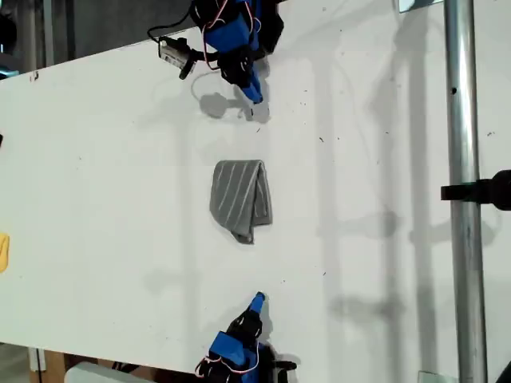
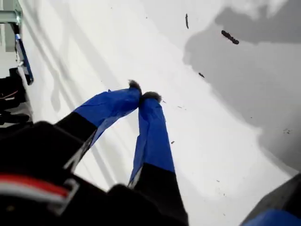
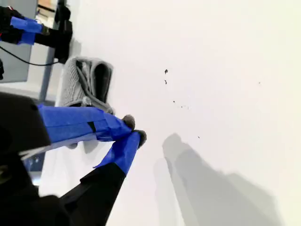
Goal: Grasp corners of a towel and fold twice.
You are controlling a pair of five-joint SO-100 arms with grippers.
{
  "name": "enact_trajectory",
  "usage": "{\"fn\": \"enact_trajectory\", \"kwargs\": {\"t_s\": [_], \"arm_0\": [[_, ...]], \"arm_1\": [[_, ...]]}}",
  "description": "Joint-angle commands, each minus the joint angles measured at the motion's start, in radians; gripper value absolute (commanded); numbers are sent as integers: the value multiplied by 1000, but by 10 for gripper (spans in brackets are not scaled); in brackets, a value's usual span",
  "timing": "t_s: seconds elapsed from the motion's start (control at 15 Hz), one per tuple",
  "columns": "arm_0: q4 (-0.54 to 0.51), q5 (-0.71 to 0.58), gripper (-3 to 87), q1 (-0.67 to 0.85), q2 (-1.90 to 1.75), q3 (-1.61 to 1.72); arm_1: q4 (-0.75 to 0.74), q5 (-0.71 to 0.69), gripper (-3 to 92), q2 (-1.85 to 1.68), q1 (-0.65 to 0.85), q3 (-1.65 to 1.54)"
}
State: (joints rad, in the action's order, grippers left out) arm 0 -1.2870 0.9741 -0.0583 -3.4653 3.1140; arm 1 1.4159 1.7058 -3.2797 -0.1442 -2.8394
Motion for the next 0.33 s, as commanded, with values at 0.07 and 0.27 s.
{"fn": "enact_trajectory", "kwargs": {"t_s": [0.07,0.27], "arm_0": [[-3,-5,-4,11,-8,5],[-5,-5,-4,11,-8,5]], "arm_1": [[18,-52,48,-5,72,6],[37,-229,49,-6,229,5]]}}
